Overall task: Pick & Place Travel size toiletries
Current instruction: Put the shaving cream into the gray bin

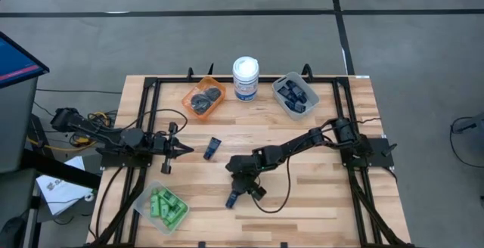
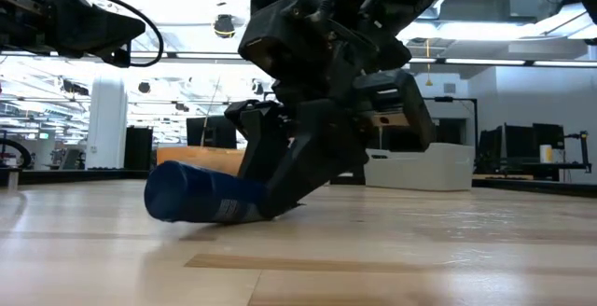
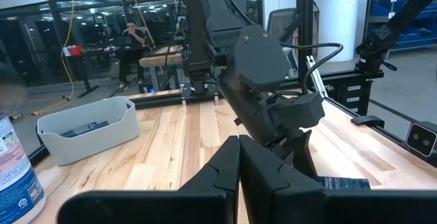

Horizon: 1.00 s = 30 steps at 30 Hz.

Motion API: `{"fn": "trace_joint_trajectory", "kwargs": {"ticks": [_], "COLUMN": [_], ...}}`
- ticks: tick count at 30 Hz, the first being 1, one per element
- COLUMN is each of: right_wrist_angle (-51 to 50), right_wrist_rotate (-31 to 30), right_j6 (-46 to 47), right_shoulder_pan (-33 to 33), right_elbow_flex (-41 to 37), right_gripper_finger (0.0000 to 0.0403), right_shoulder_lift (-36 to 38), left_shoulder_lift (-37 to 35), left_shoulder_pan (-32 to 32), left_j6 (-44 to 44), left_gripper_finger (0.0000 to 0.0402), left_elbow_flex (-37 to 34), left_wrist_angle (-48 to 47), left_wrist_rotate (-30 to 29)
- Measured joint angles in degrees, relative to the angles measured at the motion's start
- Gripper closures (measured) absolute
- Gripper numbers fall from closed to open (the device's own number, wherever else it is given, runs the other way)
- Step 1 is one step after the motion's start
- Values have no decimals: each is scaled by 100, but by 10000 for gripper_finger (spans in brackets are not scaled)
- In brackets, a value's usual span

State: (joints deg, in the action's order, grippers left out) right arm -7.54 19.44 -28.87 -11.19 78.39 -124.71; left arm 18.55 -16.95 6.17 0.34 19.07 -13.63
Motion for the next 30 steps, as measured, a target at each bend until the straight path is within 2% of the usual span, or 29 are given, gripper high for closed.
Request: {"fn": "trace_joint_trajectory", "kwargs": {"ticks": [5, 10, 18, 30], "right_wrist_angle": [6, 6, -300, -1717], "right_wrist_rotate": [-19, -27, -129, -512], "right_j6": [6, 7, 140, 493], "right_shoulder_pan": [12, 16, 263, 1402], "right_elbow_flex": [2, 2, -33, -18], "right_gripper_finger": [292, 313, 316, 316], "right_shoulder_lift": [1, 5, 273, 1510], "left_shoulder_lift": [-2, 0, 0, 0], "left_shoulder_pan": [-2, 0, -1, -2], "left_j6": [-1, -2, -1, 0], "left_gripper_finger": [401, 401, 401, 401], "left_elbow_flex": [0, 0, 0, 0], "left_wrist_angle": [38, 43, 54, 87], "left_wrist_rotate": [0, -2, -1, 0]}}
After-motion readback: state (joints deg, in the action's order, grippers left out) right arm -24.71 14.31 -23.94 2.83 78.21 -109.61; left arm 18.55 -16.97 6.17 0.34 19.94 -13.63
